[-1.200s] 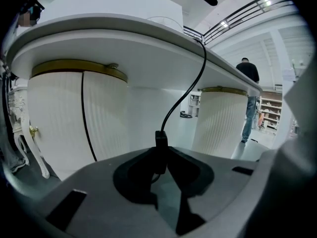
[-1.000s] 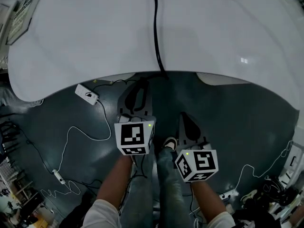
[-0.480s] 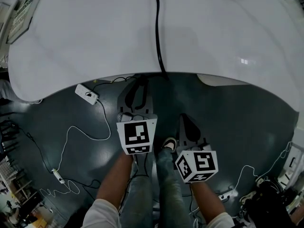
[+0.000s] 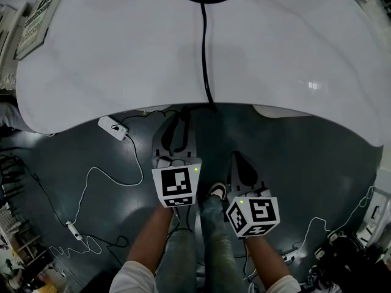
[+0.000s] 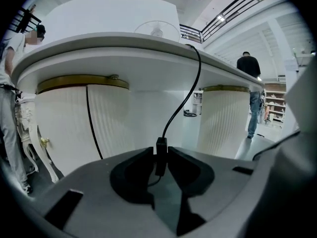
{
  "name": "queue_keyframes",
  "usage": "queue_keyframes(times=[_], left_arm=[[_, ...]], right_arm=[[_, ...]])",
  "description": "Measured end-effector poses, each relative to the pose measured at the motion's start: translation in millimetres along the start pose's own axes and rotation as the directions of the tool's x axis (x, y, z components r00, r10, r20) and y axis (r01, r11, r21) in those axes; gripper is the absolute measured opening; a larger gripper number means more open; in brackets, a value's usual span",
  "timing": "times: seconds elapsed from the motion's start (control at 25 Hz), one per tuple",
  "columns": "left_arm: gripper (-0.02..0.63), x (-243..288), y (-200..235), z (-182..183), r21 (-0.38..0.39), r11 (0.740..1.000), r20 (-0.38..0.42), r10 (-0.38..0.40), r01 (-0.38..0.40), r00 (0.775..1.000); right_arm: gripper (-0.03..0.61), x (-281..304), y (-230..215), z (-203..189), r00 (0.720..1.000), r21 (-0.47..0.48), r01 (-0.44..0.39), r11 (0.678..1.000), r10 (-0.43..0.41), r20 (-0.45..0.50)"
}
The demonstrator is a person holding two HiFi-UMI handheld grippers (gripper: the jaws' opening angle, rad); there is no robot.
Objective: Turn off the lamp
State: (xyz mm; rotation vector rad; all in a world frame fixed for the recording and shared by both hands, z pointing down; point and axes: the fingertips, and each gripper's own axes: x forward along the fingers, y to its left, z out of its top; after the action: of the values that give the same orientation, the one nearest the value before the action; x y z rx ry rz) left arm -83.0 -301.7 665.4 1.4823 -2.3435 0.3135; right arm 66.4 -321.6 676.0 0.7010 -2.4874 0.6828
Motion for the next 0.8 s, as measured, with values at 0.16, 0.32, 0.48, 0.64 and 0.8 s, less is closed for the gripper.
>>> queue_keyframes(times=[0.16,0.32,0.48,0.64,0.8], left_arm=[[0.095,-14.0,-1.0,-0.4,-0.029,1.0,0.0,-0.001,0.001,1.0],[0.095,-33.8,-0.1,-2.4,-0.065,0.998,-0.017,0.008,-0.009,1.0],[0.094,-57.5,1.6,7.5,-0.092,0.996,-0.018,0.015,-0.016,1.0],[0.051,-82.2,3.4,31.1,-0.107,0.994,-0.007,0.01,-0.011,1.0],[0.014,-103.7,2.5,64.9,-0.109,0.994,0.0,-0.001,0.001,1.0]], right_arm=[[0.0,-4.0,2.4,10.6,1.0,-0.005,0.005,1.0,-0.005,0.011],[0.0,-11.2,9.2,18.2,1.0,-0.009,0.004,1.0,-0.004,0.014],[0.0,-20.8,21.6,29.6,1.0,-0.018,-0.004,1.0,0.004,0.018],[0.0,-33.4,36.8,48.0,1.0,-0.019,-0.007,1.0,0.007,0.027],[0.0,-50.7,55.3,76.2,0.999,-0.02,-0.01,1.0,0.01,0.043]])
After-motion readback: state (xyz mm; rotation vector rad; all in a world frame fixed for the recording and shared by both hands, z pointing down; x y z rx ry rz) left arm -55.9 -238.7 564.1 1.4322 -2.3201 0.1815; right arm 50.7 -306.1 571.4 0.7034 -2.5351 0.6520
